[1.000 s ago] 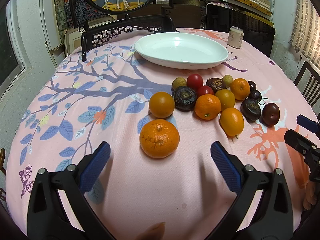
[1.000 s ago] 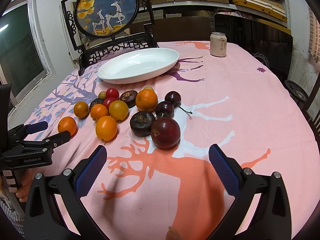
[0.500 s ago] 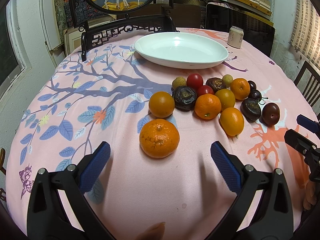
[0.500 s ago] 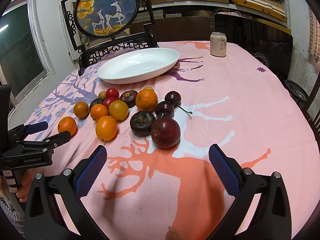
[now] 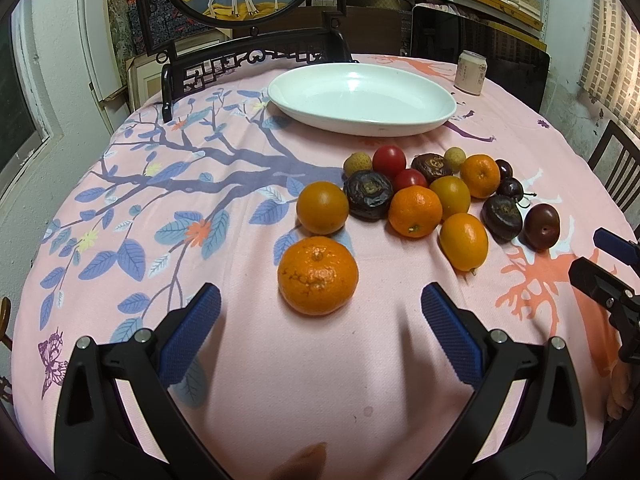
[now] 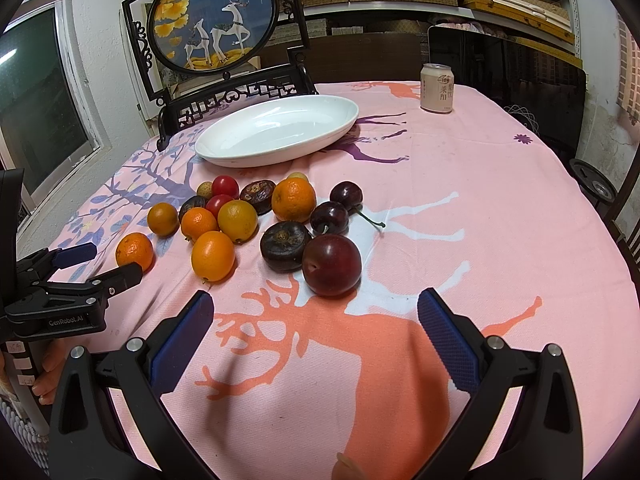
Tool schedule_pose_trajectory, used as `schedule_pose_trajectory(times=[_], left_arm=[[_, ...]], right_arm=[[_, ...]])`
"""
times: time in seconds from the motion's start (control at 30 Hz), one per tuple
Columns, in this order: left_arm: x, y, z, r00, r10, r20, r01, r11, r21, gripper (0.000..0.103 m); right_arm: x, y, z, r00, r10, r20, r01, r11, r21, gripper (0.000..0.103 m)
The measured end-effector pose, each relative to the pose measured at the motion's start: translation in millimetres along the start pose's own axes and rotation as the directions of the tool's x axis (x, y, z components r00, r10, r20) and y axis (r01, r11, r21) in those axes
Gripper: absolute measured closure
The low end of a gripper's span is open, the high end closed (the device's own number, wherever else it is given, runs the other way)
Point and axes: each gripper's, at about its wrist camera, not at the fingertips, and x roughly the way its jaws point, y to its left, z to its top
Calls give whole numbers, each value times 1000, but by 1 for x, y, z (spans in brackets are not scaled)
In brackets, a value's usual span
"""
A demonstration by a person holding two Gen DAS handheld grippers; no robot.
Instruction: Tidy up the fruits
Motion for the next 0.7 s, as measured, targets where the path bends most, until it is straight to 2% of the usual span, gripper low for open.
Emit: schedule_pose_trajectory(times=[0.23,0.5,0.63,0.7], left_arm=[[3,-3,-2,1000,7,-22,-7,1000,12,2],[23,-9,-6,991,6,-136,2,998,56,2],[25,-8,-9,991,-1,-133,9,998,55,2],[26,-5,-10,990,-22,-143,28,999,36,2]], right_arm=[[3,0,-2,1000,1,-14,-1,1000,0,1],[19,-3,-7,991,-10,-133,10,1000,-5,1],[27,-7,-11,980,-32,-197,30,999,-14,1],[29,-7,-12,978,-42,-202,32,998,-54,1]])
